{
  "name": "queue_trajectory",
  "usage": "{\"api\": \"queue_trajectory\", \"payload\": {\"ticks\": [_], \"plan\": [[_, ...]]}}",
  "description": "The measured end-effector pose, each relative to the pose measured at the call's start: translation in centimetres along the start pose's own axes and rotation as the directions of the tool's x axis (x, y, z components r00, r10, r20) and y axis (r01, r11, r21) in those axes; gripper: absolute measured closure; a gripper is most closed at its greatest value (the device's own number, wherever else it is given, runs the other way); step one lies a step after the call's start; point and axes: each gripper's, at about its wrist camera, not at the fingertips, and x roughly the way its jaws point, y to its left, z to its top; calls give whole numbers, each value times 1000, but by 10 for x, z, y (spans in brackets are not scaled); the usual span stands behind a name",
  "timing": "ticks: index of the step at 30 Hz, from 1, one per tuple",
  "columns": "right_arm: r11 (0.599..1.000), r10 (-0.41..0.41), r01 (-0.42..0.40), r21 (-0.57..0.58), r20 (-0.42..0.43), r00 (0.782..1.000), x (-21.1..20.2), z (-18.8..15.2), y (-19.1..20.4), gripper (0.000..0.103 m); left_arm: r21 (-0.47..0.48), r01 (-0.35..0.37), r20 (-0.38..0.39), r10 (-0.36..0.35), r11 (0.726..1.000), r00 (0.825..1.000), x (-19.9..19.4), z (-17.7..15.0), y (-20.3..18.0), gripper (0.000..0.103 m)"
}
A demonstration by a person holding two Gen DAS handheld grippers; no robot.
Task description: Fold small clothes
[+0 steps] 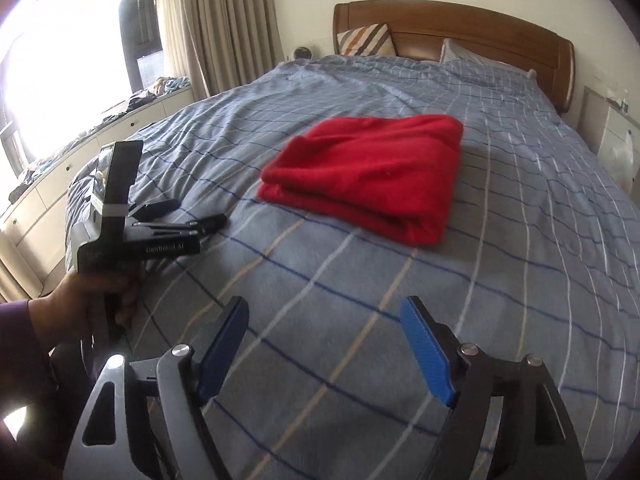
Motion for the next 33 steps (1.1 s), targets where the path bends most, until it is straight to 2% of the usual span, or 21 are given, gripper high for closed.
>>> {"api": "queue_trajectory", "payload": {"ticks": [2,7,11,16,19,25,30,33], "plan": [[998,-41,41,40,-9,999,-12,-17,-12,15,5,-12,-12,12,1000,1000,0,2,-3,0],[980,-162,163,118,-12,987,-38,-44,-42,12,-23,-18,-59,17,1000,998,-2,5,-5,0],[966,-192,194,169,-27,981,-49,-60,-52,11,-41,-29,-61,26,999,998,-14,-5,-10,1],[965,-206,210,159,-41,978,-56,-73,-47,11,-42,-23,-58,21,999,998,-36,-20,-16,1],[966,-206,209,154,-32,978,-62,-77,-43,11,-80,20,-62,-25,997,998,-51,-27,-19,0],[969,-194,185,163,41,980,-75,-84,-45,10,-146,94,-82,-107,985,991,-80,-47,-35,1],[976,-171,160,146,68,983,-76,-83,-49,10,-154,169,-122,-188,974,975,-102,-56,-60,1],[977,-149,133,165,88,985,-84,-83,-52,10,-136,227,-115,-243,964,963,-117,-44,-73,1]]}}
